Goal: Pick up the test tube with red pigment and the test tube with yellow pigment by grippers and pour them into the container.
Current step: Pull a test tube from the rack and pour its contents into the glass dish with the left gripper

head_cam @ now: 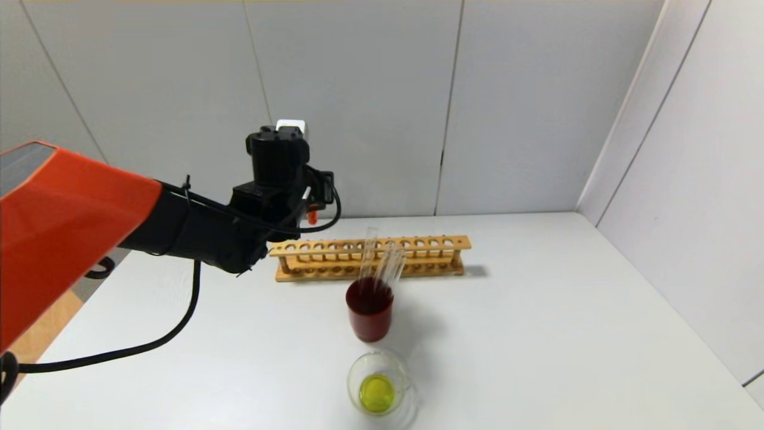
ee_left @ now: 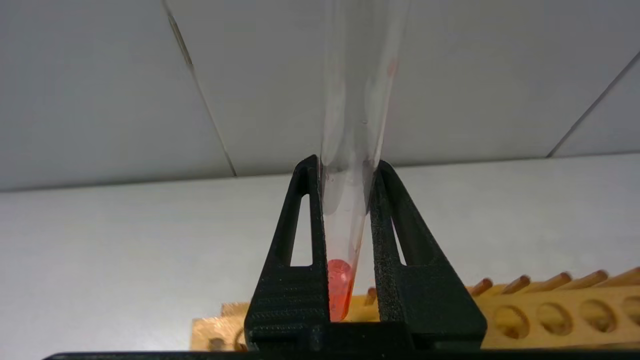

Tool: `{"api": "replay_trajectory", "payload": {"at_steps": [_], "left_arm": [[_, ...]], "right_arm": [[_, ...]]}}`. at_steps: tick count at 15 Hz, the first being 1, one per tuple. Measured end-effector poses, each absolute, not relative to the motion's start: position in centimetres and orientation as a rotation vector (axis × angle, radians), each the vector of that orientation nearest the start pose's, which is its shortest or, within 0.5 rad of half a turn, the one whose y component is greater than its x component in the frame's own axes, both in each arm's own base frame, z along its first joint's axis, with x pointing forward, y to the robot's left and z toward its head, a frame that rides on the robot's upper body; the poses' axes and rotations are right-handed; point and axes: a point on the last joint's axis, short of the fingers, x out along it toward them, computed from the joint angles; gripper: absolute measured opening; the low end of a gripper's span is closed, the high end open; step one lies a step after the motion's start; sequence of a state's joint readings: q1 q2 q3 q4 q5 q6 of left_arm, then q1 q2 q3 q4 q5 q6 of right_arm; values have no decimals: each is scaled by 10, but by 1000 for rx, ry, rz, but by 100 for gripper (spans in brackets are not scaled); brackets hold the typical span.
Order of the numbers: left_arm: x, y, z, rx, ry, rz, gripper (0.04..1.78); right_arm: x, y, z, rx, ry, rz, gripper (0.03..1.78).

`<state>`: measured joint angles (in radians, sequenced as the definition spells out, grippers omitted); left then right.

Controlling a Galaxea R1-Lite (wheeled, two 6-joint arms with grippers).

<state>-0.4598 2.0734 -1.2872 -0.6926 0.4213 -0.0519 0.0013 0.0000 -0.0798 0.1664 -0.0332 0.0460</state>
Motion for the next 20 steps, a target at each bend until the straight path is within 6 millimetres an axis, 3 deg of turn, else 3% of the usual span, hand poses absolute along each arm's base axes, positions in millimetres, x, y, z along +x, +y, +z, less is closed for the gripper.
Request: {"api": "replay_trajectory", "payload": {"at_steps": [5,7,9,14,16,20], "left_arm": [[344,-168,234,76,80,-18,30],[315,-167,250,135,91,-52,30],[274,-172,257,213,116,-112,30],[175,-177,231,474,164,-193,30],[157,-170,220,532,178,-199,30],[140,-162,187,704,237,-260,30]], "right_arm": [[-30,-1,80,44,86,-34,175],[-30,-1,80,44,86,-34,175],[-30,-1,80,44,86,-34,175],[-30,-1,80,44,86,-34,175],[-30,-1,80,44,86,-34,175],[-30,-1,80,44,86,-34,175]]}}
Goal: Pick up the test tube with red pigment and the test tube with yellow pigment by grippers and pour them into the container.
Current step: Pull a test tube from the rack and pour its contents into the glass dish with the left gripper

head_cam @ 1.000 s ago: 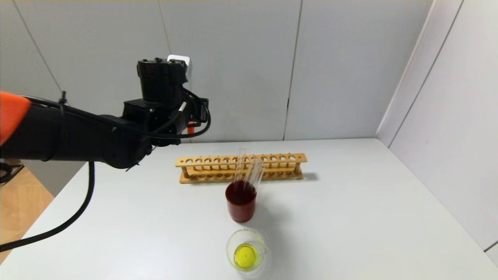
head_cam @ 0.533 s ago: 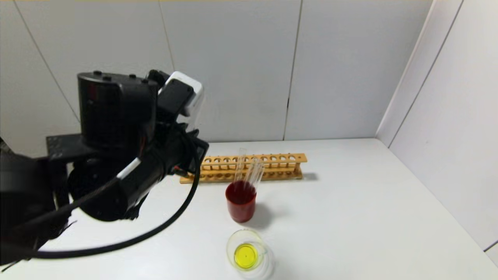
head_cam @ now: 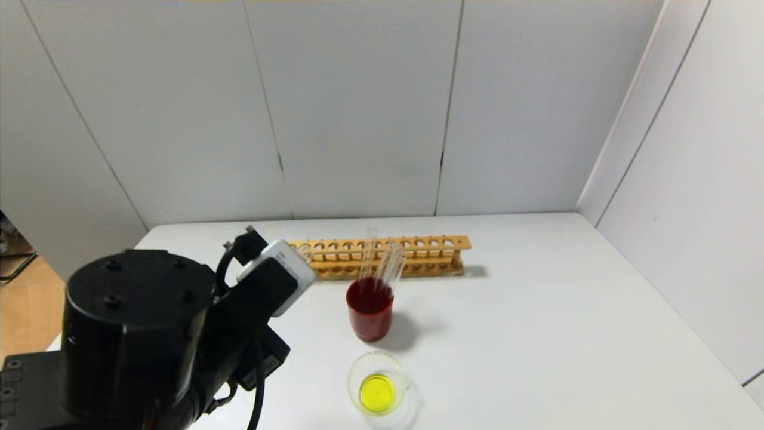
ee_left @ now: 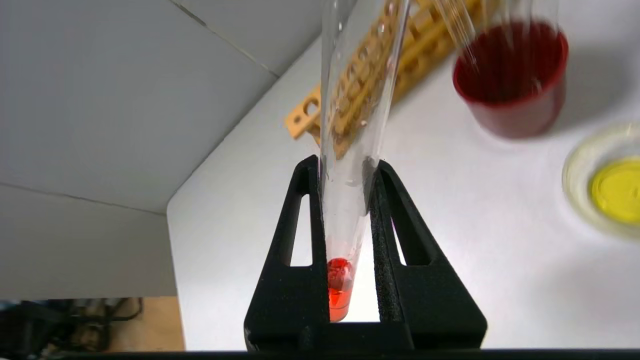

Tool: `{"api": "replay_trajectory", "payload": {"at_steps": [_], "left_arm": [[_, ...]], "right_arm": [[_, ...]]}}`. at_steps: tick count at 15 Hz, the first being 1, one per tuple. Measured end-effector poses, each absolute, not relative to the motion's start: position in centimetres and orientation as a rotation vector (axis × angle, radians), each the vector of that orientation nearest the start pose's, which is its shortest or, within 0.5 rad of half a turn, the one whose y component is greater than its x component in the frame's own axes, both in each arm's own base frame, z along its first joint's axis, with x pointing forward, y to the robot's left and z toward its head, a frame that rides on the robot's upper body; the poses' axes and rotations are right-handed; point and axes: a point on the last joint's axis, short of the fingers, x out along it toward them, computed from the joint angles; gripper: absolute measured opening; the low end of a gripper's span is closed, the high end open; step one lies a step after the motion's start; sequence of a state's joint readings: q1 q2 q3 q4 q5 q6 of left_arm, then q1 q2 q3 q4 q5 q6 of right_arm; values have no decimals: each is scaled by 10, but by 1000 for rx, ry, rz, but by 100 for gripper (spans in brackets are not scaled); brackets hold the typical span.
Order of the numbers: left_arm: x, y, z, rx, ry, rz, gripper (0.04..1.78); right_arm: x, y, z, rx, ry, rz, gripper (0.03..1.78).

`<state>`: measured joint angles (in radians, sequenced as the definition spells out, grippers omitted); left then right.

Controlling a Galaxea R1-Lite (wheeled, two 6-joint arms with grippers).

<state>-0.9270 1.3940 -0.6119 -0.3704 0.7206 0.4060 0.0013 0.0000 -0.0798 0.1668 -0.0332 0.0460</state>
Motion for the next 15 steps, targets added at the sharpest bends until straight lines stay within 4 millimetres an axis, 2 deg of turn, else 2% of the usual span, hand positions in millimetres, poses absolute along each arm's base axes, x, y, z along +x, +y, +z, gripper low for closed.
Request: {"api": "replay_trajectory", "payload": {"at_steps": [5,7,15], "left_arm": [[142,-174,152,844,326,-310,30],[145,-179,143,956,343,-336,30],[153,-191,126,1271,342,-410,30]], "right_arm": [[-30,-1,80,44,86,-34,175],[-30,-1,80,44,85,-34,175],[-30,-1,80,44,86,-34,175]]}}
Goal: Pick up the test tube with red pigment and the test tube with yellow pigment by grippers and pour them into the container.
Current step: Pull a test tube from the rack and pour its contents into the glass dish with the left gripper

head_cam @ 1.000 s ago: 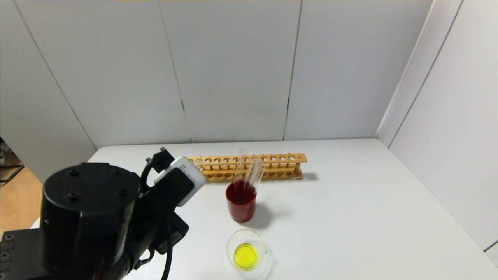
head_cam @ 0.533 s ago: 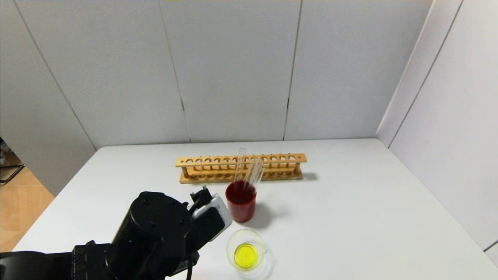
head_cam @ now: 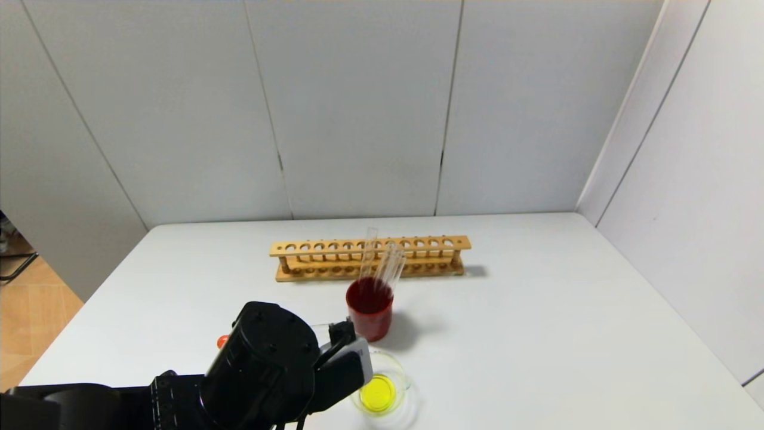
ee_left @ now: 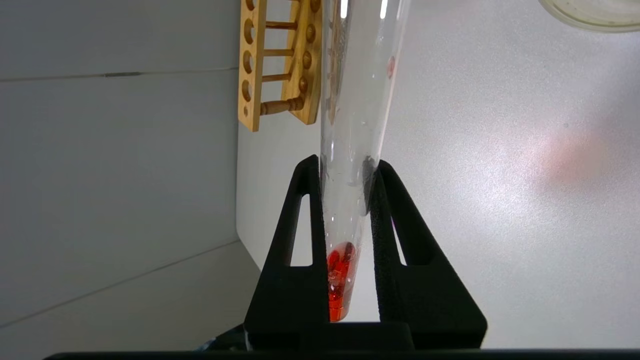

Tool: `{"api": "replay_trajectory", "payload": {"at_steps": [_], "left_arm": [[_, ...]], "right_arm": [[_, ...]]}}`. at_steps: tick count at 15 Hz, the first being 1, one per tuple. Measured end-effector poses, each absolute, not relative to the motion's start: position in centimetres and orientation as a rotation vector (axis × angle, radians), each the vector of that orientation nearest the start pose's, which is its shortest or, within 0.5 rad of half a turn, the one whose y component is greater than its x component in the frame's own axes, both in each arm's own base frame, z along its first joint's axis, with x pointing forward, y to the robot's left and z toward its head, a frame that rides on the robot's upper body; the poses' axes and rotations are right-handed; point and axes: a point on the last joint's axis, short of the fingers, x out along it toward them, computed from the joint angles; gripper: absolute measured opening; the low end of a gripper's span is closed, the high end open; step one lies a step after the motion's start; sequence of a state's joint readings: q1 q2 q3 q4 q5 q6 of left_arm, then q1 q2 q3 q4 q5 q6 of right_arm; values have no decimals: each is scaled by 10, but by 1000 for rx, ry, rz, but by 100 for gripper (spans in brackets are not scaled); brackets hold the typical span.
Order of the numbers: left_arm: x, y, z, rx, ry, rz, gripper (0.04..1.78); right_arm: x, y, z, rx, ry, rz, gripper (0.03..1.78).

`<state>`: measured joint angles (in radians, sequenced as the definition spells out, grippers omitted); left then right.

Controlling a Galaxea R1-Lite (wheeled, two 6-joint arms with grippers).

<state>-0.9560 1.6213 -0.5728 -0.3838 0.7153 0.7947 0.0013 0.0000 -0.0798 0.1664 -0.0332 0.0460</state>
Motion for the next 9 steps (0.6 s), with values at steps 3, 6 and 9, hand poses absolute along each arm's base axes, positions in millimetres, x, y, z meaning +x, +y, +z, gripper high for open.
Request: {"api": "replay_trajectory", "payload": {"at_steps": [3,6,9], "left_arm": [[160,-202,117,1279,335,-415,30],[168,-214,105,1326,327,-426,30],[171,-218,94,1410,343,-449,30]], "right_arm": [[-30,-1,80,44,85,-34,175],[-30,-1,80,44,86,-34,175],[-30,-1,80,44,86,-34,175]]}}
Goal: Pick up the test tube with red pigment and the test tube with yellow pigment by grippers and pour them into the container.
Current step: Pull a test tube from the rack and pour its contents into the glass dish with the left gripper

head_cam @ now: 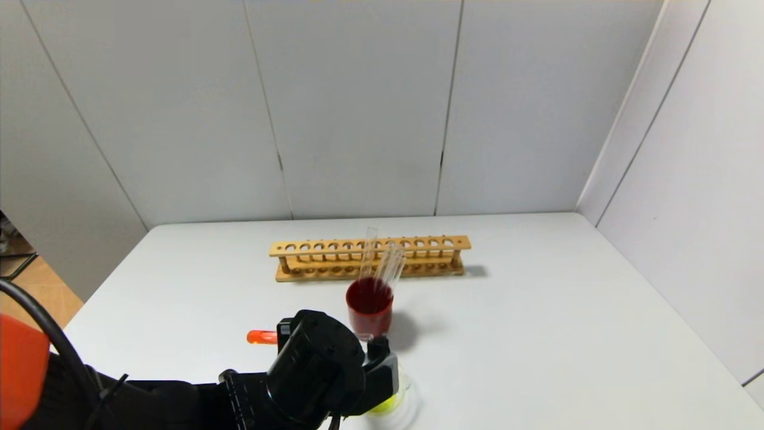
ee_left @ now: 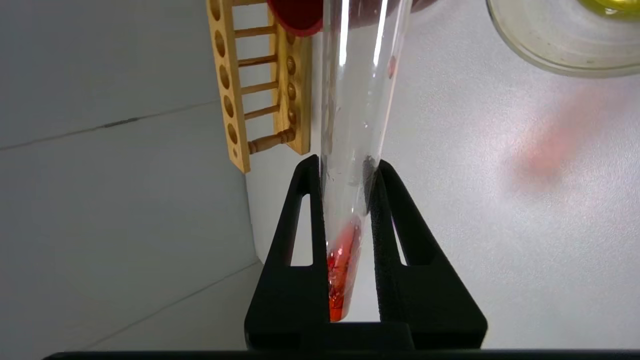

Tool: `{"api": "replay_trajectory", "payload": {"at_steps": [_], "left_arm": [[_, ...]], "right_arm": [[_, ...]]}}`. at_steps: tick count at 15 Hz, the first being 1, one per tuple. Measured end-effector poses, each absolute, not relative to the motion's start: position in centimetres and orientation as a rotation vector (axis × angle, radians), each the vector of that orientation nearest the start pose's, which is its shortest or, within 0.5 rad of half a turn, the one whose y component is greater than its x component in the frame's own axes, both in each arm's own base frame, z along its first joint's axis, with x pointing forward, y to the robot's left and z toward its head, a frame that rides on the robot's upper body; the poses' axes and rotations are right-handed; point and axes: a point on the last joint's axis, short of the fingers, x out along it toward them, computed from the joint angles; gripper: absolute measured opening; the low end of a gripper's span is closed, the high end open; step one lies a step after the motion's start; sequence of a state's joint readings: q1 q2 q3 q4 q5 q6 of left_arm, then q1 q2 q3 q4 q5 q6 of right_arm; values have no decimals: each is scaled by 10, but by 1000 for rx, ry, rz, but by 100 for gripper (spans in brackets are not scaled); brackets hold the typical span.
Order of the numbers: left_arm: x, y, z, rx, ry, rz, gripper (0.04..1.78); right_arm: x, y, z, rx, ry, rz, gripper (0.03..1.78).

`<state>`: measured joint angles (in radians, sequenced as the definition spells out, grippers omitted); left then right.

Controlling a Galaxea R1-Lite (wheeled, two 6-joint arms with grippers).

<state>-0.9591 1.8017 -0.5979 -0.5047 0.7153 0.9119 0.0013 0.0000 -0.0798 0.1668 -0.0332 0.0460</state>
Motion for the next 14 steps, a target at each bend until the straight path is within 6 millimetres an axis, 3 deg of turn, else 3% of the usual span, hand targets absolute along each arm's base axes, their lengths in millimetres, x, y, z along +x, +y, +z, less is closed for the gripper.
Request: {"api": "replay_trajectory", "payload": {"at_steps": [14], "left_arm": [[174,-217,63,1499,432,-478,30]], "right_arm": [[-30,-1,80,44,86,-34,175]]}}
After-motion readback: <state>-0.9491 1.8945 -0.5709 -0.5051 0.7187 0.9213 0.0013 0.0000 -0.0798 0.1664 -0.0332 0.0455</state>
